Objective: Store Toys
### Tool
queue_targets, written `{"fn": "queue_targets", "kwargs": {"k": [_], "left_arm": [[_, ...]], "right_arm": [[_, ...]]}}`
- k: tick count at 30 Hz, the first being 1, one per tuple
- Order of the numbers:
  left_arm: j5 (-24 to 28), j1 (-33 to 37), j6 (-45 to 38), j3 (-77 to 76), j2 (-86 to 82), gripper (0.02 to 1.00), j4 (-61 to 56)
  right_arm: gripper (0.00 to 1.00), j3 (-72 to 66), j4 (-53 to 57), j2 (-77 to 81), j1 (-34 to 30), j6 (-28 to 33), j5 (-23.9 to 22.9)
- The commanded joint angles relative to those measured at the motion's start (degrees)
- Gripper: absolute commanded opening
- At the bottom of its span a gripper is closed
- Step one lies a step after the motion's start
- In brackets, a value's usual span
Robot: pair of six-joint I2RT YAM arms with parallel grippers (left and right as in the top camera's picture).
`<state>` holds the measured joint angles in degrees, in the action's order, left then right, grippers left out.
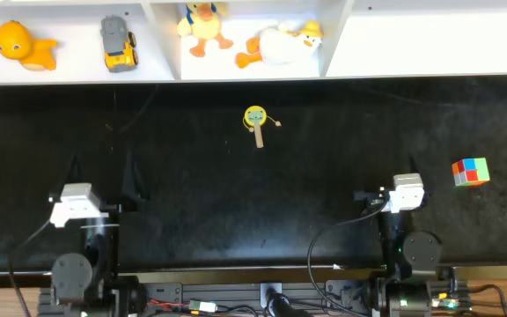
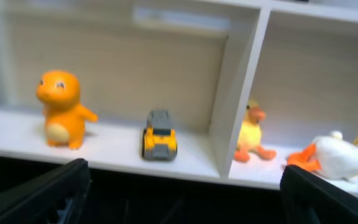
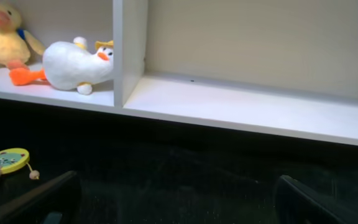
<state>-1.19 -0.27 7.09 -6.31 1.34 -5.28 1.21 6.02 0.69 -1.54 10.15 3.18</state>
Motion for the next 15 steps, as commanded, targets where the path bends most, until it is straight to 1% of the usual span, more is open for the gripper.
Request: {"fn": "queue_targets", "kwargs": {"k": [1,6,8,11,12,15], "left_arm": [[-1.49,0.26,-2.62,2.25,-1.18,0.998,-1.07],[-1.84,0.26,-2.12,6.08,-1.18,0.998,-0.52],[-2.47,0.26,-1.01,5.88,-1.18,0.998,3.74],[-1.79,0.26,-0.85,5.88,-1.18,0.998,9.92],[-1.01,0.28,-2.03,5.84,-1.16,0.998,10.25],[-0.98,0.33,-5.53,5.84,-1.18,0.998,10.23]], "right_arm": [[0.993,-0.31,-0.44,-0.48,-0.37,-0.07,0.13],[0.996,-0.31,-0.44,-0.48,-0.37,-0.07,0.13],[0.996,-0.31,-0.44,-0.48,-0.37,-0.07,0.13],[0.996,-0.31,-0.44,-0.48,-0.37,-0.07,0.13],[0.993,-0.31,-0.44,-0.48,-0.37,-0.07,0.13],[0.996,-0.31,-0.44,-0.48,-0.37,-0.07,0.13]]}}
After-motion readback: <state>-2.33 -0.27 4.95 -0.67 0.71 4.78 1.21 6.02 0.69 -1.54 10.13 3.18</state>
